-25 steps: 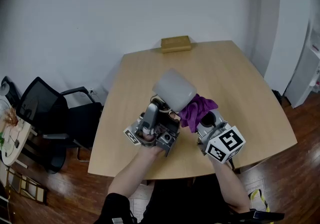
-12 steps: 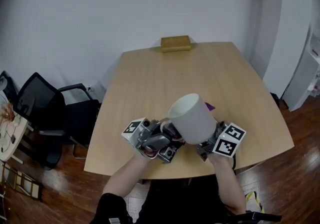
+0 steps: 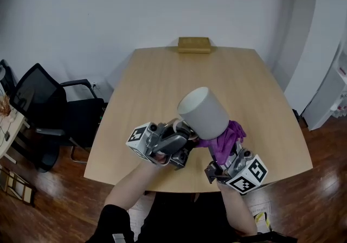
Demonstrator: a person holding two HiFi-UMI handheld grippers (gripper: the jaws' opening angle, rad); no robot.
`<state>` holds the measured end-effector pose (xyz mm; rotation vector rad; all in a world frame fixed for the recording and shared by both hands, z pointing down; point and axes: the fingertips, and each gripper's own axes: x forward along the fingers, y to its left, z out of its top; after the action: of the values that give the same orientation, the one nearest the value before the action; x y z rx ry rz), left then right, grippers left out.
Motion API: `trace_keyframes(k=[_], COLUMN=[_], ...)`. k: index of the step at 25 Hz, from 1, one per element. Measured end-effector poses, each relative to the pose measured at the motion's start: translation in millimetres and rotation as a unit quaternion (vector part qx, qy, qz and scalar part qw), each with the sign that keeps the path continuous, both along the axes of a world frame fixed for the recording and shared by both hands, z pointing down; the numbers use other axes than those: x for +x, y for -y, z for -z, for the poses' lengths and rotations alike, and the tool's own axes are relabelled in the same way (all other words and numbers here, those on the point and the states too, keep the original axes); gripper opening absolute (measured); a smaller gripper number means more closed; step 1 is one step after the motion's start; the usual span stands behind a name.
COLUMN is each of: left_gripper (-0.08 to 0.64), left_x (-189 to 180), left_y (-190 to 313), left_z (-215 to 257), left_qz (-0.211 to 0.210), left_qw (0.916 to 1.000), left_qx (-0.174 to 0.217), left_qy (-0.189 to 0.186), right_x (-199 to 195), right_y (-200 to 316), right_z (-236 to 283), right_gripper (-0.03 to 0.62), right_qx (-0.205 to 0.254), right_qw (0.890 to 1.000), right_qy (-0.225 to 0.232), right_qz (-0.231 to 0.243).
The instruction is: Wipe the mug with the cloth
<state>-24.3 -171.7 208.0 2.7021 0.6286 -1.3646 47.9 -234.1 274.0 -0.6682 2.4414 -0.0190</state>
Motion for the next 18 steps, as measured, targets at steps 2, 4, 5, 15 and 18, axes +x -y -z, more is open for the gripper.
trace_keyframes(k=[2,4,5,15,18], left_gripper=[0.037,0.037,0.037,0.037,0.035], left_x=[2.9,5.3,5.2,6.6,9.2], left_y=[3.7,9.3,12.0,16.0,17.8], left_z=[-6.8,-15.3,-18.2,-27.1,-34.3], left_qz=[0.031,0.057,0.065,0.095,0.120], left_qw=[0.9990,0.9966,0.9956,0.9877,0.9782], left_qx=[0.013,0.020,0.020,0.049,0.076], left_qy=[0.028,0.056,0.064,0.113,0.152], right_x=[-13.5,-16.2,-8.8,-18.9,32.4], right_y=[9.3,17.0,20.3,7.4,23.9], right_z=[-19.4,-34.6,-35.3,-44.8,-10.0], right_gripper=[0.080,0.080,0.081,0.081,0.081], right_qx=[-0.032,-0.057,-0.062,-0.019,-0.031], right_qw=[0.998,0.994,0.995,0.983,0.985], right_qy=[-0.050,-0.088,-0.084,-0.182,-0.141], right_qz=[0.008,0.003,-0.007,-0.003,-0.093])
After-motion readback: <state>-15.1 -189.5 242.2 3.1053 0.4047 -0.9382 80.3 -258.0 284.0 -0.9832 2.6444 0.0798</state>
